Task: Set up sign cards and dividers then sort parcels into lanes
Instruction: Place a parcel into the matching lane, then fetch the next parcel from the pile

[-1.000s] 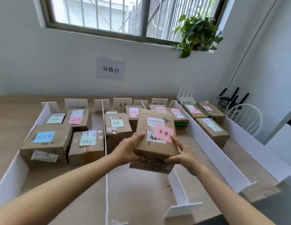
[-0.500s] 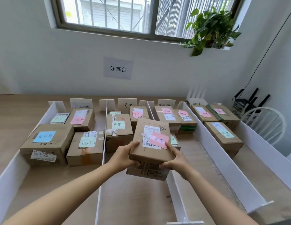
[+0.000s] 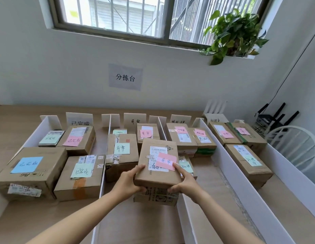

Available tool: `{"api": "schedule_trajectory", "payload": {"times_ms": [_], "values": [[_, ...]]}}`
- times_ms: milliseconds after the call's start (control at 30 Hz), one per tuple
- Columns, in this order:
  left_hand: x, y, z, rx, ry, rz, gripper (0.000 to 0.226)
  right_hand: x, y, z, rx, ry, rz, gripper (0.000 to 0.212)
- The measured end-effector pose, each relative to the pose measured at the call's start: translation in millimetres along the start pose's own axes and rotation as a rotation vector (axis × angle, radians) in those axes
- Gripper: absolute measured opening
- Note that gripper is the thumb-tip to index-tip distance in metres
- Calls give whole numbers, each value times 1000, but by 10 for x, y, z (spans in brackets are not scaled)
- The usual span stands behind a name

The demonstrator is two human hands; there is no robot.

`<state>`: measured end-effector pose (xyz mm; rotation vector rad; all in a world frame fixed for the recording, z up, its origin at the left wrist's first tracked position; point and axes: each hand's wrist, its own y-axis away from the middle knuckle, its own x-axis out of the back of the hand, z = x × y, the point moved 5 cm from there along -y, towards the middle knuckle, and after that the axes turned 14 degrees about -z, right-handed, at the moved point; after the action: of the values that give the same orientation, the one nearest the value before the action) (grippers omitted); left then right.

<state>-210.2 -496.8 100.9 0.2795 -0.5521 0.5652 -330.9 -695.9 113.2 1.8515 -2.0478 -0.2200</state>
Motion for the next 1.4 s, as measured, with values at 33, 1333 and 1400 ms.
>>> {"api": "schedule_trajectory", "payload": {"times_ms": [33, 1333, 1400], "values": [[-2, -28, -20, 1, 7, 5, 92, 15, -38, -14, -5, 5, -9, 106], [-598, -572, -601, 307, 5, 190, 71, 257, -872, 386, -10, 834, -44, 63], [-594, -584, -620, 318, -15, 185, 70, 246, -889, 415, -15, 875, -57, 61]]}}
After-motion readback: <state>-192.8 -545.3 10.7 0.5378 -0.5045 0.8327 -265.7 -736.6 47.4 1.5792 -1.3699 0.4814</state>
